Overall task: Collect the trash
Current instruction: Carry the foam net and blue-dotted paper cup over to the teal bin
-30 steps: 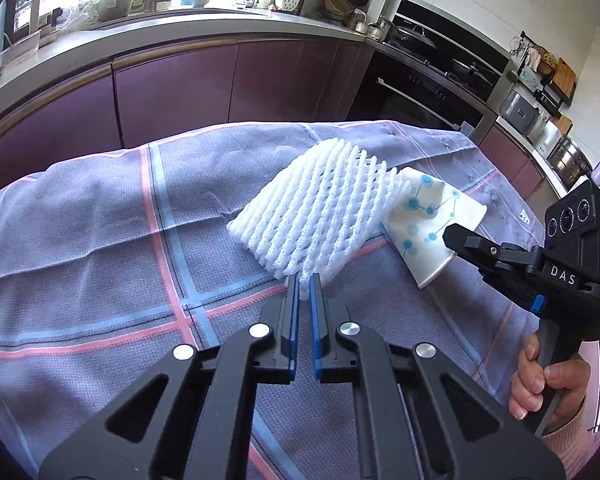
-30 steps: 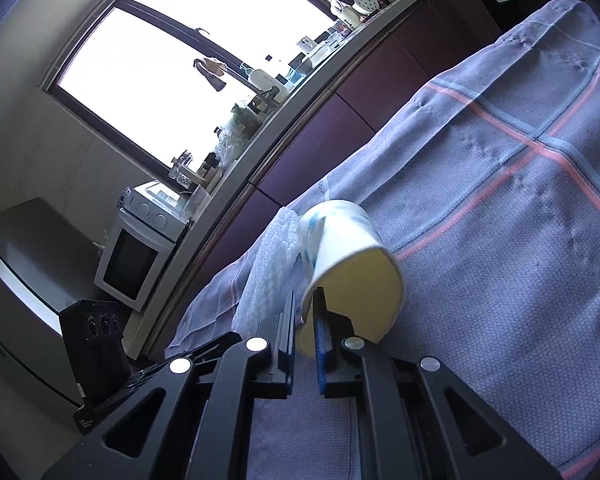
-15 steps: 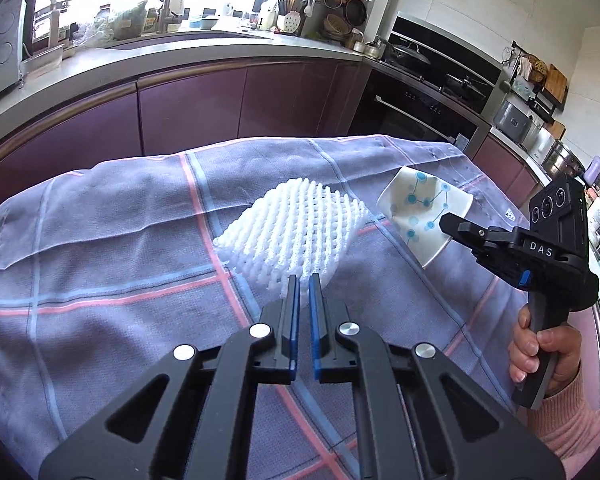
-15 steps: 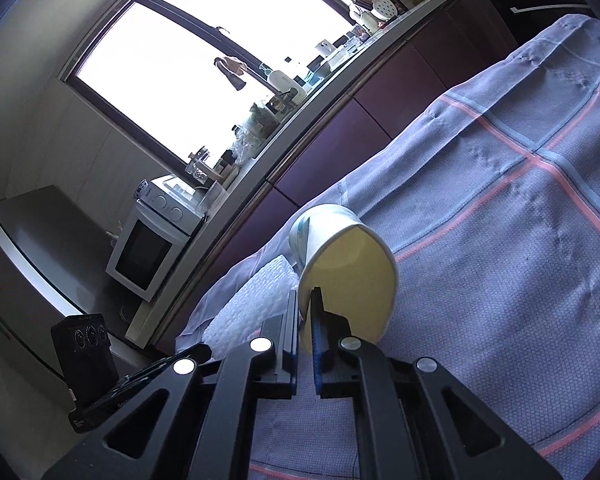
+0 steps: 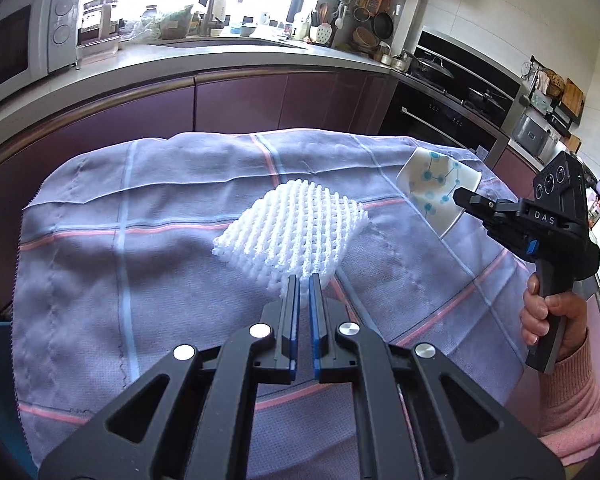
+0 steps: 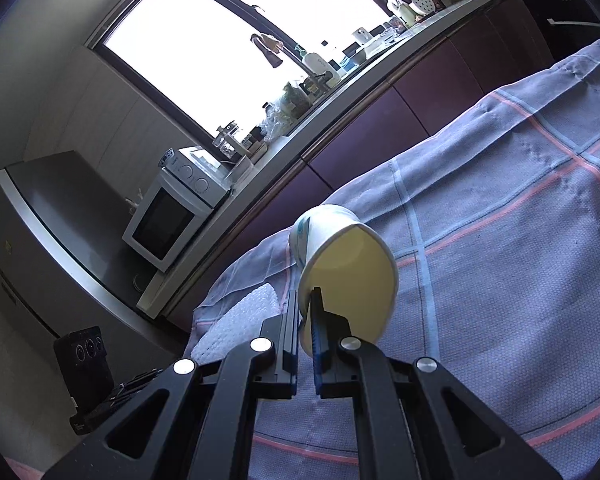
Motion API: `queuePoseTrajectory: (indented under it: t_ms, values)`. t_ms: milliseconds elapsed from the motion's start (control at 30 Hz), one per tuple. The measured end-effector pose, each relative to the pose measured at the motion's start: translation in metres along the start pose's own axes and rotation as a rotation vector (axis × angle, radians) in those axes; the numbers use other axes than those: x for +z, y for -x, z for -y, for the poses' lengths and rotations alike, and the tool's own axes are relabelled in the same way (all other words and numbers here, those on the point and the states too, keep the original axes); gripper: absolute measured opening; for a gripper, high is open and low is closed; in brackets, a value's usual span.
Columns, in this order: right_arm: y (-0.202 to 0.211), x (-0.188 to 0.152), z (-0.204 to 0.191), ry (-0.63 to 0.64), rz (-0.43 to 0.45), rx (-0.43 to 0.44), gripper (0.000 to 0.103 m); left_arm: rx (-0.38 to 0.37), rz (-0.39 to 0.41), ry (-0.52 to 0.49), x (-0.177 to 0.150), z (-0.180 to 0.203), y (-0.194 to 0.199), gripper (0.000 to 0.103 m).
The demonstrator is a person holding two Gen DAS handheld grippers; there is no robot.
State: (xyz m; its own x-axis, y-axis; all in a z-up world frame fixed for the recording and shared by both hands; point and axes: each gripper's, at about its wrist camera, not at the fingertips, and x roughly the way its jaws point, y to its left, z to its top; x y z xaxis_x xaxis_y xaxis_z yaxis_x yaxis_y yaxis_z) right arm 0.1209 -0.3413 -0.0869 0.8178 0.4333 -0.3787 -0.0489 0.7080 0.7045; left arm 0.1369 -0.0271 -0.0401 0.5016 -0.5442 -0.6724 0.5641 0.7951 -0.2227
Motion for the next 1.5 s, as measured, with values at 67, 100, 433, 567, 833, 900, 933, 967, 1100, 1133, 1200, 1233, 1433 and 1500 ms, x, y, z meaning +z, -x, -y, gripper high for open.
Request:
queuePoseTrajectory:
  t_ms: [67,100,433,567,833,900,933,967,1100,1133,1200,1233,1433,1500]
  values:
    - [-0.005,-0.003,-0.009,0.014,-0.014,0.014,0.005,0.013,0.015,0.007,-0.001,-0.003,0.01,0.005]
    - [-0.008,-0.004,-0.013,0.02,-0.021,0.02,0.005,0.023,0.023,0.01,-0.003,-0.005,0.015,0.005]
    - [-0.027,-0.02,-0.06,0.096,-0.079,0.093,0.005,0.081,0.09,0.048,-0.018,-0.025,0.065,0.005]
    - [-0.033,-0.026,-0.076,0.123,-0.099,0.117,0.005,0.105,0.11,0.068,-0.026,-0.035,0.081,0.005]
    - [-0.05,-0.039,-0.101,0.164,-0.15,0.161,0.005,0.151,0.143,0.105,-0.041,-0.055,0.113,0.005]
    - [-0.053,-0.042,-0.108,0.175,-0.161,0.173,0.005,0.159,0.15,0.112,-0.045,-0.06,0.119,0.005]
    - [-0.055,-0.044,-0.112,0.18,-0.166,0.178,0.005,0.164,0.154,0.116,-0.046,-0.062,0.123,0.005]
    - [-0.057,-0.045,-0.116,0.186,-0.172,0.183,0.005,0.168,0.158,0.12,-0.048,-0.064,0.126,0.005]
    - [-0.064,-0.051,-0.128,0.204,-0.194,0.204,0.005,0.189,0.173,0.13,-0.054,-0.071,0.138,0.005]
    - [-0.065,-0.052,-0.13,0.209,-0.2,0.209,0.005,0.193,0.176,0.132,-0.055,-0.072,0.141,0.005]
    - [-0.068,-0.055,-0.136,0.216,-0.21,0.218,0.005,0.204,0.181,0.136,-0.057,-0.075,0.146,0.005]
    - [-0.07,-0.056,-0.138,0.219,-0.216,0.224,0.005,0.209,0.184,0.137,-0.059,-0.077,0.149,0.005]
    - [-0.082,-0.063,-0.152,0.238,-0.249,0.245,0.005,0.229,0.194,0.15,-0.066,-0.085,0.161,0.005]
    - [-0.086,-0.066,-0.155,0.242,-0.262,0.249,0.003,0.235,0.195,0.157,-0.068,-0.087,0.164,0.005]
